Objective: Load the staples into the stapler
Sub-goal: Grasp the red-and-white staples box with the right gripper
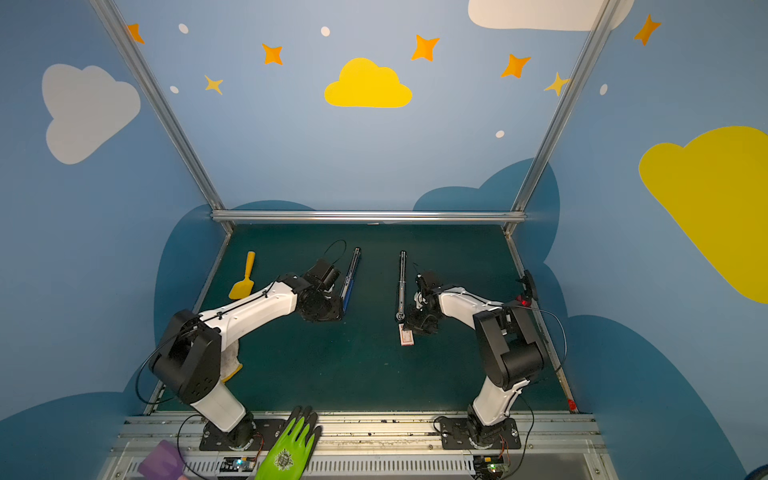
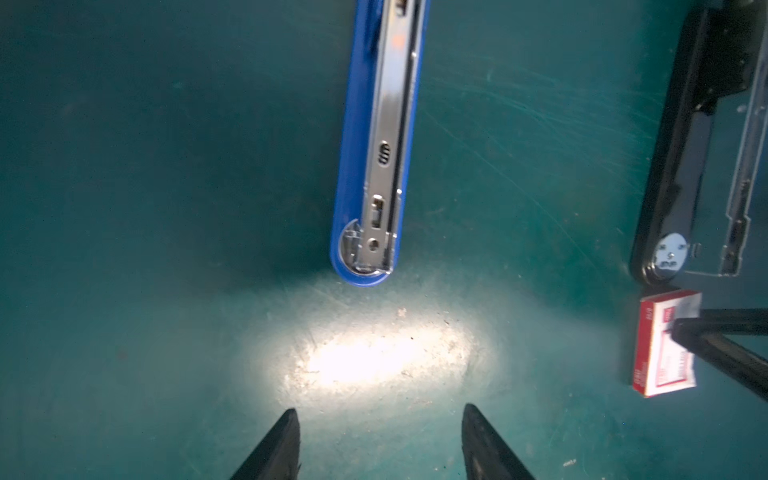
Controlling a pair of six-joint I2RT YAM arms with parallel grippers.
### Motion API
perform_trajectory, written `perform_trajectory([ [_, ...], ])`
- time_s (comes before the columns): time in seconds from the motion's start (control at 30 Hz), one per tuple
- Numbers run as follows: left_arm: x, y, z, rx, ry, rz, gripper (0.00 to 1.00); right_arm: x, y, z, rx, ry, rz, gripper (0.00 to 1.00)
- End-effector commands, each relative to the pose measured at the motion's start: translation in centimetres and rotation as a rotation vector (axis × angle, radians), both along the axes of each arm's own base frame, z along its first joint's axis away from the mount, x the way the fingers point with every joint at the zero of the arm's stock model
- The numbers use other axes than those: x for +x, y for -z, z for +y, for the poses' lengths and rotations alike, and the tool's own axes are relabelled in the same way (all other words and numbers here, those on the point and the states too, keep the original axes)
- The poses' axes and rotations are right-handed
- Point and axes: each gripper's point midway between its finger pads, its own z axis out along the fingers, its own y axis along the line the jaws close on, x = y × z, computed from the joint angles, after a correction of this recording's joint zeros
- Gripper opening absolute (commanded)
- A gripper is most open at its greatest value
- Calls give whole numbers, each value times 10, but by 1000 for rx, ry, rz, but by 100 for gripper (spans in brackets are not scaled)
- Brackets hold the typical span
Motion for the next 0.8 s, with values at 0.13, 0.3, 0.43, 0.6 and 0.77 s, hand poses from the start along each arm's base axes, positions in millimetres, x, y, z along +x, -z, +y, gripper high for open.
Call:
perform_trajectory([
  [0.13, -2, -1, -11, -5, 11, 2, 62, -45, 30, 18, -47, -97, 109, 34],
  [0.3, -3, -4, -10, 1, 12, -8, 62, -42, 24, 45, -27, -173, 51, 36],
  [0.43, -7, -5, -8, 3, 8, -5, 62, -39, 18, 67, 0, -232, 16, 37],
  [0.6, -13, -7, 4, 31, -13, -18, 62, -37, 13, 103, 61, -334, -20, 42],
  [0.77, -21, -11, 13, 31, -23, -28, 62, -42, -4, 136, 203, -427, -34, 48],
])
